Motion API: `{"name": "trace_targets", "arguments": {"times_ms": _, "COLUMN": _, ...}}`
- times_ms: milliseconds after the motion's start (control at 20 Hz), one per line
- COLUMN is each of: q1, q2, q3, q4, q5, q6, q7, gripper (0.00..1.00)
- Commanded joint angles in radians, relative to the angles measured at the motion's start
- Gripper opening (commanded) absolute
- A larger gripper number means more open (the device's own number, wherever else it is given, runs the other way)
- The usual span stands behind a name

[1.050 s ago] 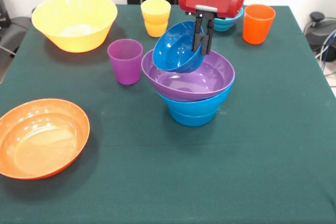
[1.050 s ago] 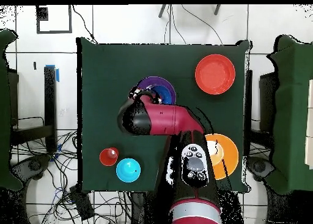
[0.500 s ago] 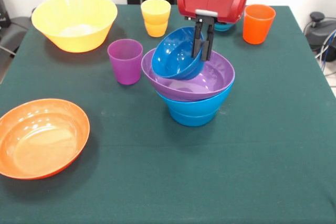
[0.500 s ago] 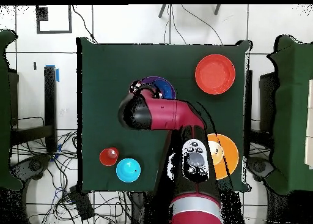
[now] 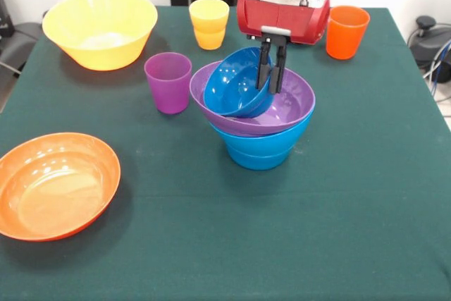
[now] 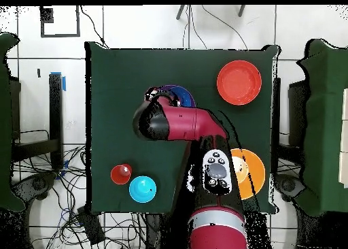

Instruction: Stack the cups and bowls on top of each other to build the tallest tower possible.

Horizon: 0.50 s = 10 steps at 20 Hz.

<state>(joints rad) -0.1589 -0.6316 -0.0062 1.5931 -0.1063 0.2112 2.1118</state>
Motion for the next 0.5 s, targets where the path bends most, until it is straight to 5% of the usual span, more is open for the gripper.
{"name": "trace_targets", "arguments": {"times_ms": 50, "q1": 0.016, "q2": 0.046, "q3": 0.059, "q4": -0.046, "q5": 0.021, "q6": -0.003, "q7": 0.1, "gripper": 0.0}}
{"name": "trace_targets", "arguments": {"times_ms": 500, "q1": 0.017, "q2": 0.035, "q3": 0.059, "q4": -0.043, "q5": 0.024, "q6": 0.01, "q7": 0.1, "gripper": 0.0}}
